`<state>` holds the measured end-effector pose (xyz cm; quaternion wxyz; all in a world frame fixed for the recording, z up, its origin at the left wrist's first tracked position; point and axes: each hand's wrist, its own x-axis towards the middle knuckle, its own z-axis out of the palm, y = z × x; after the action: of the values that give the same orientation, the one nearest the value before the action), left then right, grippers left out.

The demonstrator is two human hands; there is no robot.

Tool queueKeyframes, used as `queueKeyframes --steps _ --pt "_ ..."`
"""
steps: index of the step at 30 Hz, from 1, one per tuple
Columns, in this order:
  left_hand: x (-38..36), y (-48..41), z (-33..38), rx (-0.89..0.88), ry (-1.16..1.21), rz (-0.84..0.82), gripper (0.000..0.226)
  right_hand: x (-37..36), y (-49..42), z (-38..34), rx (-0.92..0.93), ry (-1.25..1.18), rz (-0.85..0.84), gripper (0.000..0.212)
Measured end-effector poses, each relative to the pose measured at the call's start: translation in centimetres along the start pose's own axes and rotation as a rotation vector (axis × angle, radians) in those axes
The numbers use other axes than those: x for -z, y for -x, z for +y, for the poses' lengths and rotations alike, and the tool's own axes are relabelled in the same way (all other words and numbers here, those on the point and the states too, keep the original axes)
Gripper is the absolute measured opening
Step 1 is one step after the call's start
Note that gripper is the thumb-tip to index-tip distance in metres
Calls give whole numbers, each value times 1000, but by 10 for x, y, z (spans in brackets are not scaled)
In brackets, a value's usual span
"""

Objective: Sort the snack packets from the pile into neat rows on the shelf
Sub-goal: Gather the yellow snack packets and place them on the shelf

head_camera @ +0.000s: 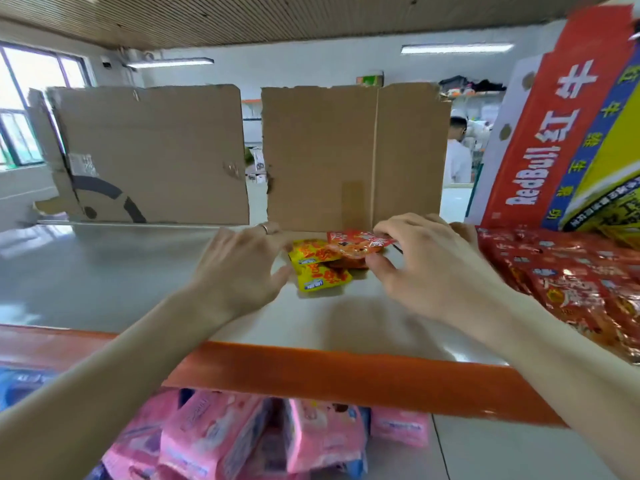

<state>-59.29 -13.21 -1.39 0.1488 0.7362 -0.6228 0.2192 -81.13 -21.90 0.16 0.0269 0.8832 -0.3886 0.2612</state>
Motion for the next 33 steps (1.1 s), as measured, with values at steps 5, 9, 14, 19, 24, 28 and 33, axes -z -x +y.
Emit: queueKeyframes --steps 5,9,14,19,24,28,33 --pt "-8 -17 -14 -162 -60 -60 34 -11 -5 -17 -53 -1 39 39" --pt "-14 -25 -10 -264 -137 -46 27 -16 -5 -25 -83 15 84 35" --pt "-8 -25 -15 -157 49 84 22 -17 -1 -36 -131 -1 116 35" --pt "26 -30 -40 77 525 273 11 -10 3 -46 -137 -66 96 38" --pt "58 -20 -43 195 965 114 12 -8 3 -62 -82 -462 39 47" --pt "71 -7 -39 217 1118 67 14 -20 9 -78 -14 -700 14 42" --pt "74 6 -42 199 1164 48 13 -29 7 -80 -1 -578 127 4"
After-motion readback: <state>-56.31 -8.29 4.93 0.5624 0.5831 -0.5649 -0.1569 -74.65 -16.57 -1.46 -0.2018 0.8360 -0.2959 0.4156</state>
